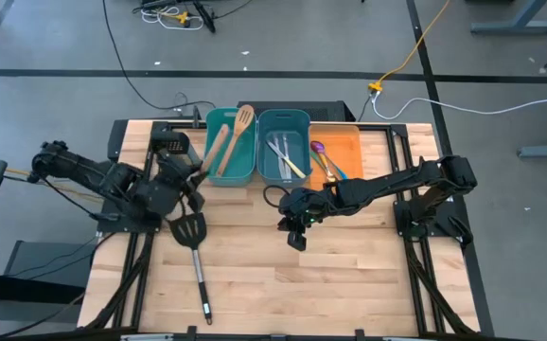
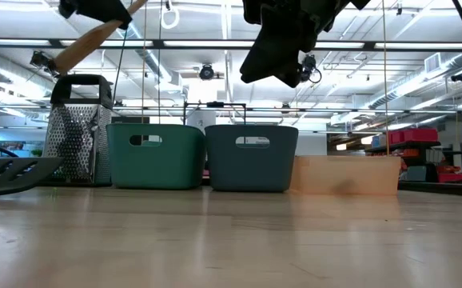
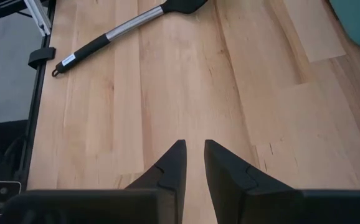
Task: Pick & Place Kitchen Items
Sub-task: Put the wooden spatula into the green bin
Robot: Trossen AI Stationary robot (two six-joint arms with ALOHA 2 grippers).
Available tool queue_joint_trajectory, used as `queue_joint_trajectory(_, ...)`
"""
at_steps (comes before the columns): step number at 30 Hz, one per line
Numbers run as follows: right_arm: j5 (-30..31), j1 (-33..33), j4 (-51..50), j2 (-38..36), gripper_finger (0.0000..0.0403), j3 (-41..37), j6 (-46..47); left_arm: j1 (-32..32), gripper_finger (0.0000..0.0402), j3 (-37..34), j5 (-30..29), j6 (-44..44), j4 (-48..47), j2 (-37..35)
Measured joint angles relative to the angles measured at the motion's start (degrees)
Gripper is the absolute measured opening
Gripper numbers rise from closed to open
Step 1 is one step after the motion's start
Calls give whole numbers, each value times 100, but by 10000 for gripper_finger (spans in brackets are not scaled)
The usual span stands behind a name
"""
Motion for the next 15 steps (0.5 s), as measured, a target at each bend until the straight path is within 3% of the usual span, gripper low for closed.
queue_joint_trajectory(9,3,125,25,0,68,0,4,1411,94,-5,1130,1078,648,-12)
queue_joint_trajectory(15,300,252,20,0,68,0,7,2364,94,-461,2229,1894,2130,-10)
